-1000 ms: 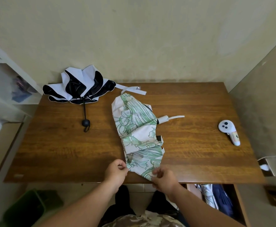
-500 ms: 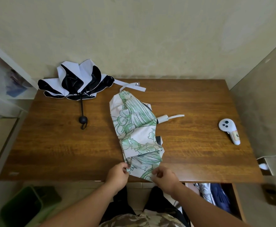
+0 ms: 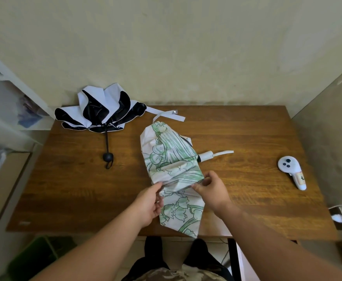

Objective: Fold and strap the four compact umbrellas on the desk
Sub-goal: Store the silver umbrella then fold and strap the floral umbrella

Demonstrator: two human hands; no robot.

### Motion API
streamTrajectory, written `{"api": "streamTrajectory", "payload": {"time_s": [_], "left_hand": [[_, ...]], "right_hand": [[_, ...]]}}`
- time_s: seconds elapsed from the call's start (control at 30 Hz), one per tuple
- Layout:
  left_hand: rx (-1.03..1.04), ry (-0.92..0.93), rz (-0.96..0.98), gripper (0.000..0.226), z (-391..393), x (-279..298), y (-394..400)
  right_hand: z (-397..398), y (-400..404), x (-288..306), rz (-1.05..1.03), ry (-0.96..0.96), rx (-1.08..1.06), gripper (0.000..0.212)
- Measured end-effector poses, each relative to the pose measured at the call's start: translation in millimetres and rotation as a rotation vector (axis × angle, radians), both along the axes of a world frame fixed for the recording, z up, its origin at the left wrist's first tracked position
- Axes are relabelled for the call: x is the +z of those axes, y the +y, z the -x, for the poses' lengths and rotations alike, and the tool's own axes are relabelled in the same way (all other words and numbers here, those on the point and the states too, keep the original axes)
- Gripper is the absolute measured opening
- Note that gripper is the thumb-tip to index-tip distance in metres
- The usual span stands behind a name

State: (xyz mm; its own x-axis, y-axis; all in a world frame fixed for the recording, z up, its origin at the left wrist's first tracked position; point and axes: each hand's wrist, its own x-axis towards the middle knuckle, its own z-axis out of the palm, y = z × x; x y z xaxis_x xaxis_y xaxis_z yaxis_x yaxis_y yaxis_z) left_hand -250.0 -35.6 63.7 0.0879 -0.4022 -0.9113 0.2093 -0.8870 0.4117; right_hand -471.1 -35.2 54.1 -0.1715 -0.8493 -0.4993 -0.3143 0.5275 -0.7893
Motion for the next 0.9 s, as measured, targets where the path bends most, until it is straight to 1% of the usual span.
{"api": "streamTrajectory", "payload": {"time_s": [0.1,0.17,0.23,0.3,0.4,0.43,0.5,0.6,0.67,0.77,0.9], "left_hand": [[0.06,0.04,0.08,0.02,-4,12,-21],[0.099,0.074,0.144,0.02,-7,20,-33],[0.091,0.049,0.197,0.018,-8,26,-40],[0.028,-0.048,0.267,0.012,-8,27,-43],[-0.135,-0.281,0.43,0.01,-9,24,-37],[-0.174,-0.332,0.47,0.011,-9,23,-34],[-0.216,-0.359,0.513,0.011,-10,21,-29],[-0.236,-0.348,0.497,0.014,-12,17,-24],[-0.264,-0.344,0.472,0.02,-14,15,-21],[-0.346,-0.355,0.429,0.033,-19,13,-13],[-0.4,-0.307,0.386,0.046,-24,7,-1]], "right_hand": [[1,-14,10,0.13,0.065,0.065,0.028],[2,-22,13,0.19,0.064,0.078,0.035],[1,-31,16,0.21,0.044,0.063,0.042],[0,-38,18,0.199,0.049,0.046,0.041],[-3,-43,22,0.183,0.04,0.049,0.031],[-4,-43,23,0.167,0.017,0.04,0.027],[-3,-42,22,0.123,-0.048,0.007,0.023],[-1,-40,24,0.076,-0.122,-0.01,0.023],[1,-36,26,0.061,-0.157,0.002,0.024],[6,-22,23,0.026,-0.136,0.037,0.028],[14,2,11,-0.007,-0.104,0.1,0.022]]}}
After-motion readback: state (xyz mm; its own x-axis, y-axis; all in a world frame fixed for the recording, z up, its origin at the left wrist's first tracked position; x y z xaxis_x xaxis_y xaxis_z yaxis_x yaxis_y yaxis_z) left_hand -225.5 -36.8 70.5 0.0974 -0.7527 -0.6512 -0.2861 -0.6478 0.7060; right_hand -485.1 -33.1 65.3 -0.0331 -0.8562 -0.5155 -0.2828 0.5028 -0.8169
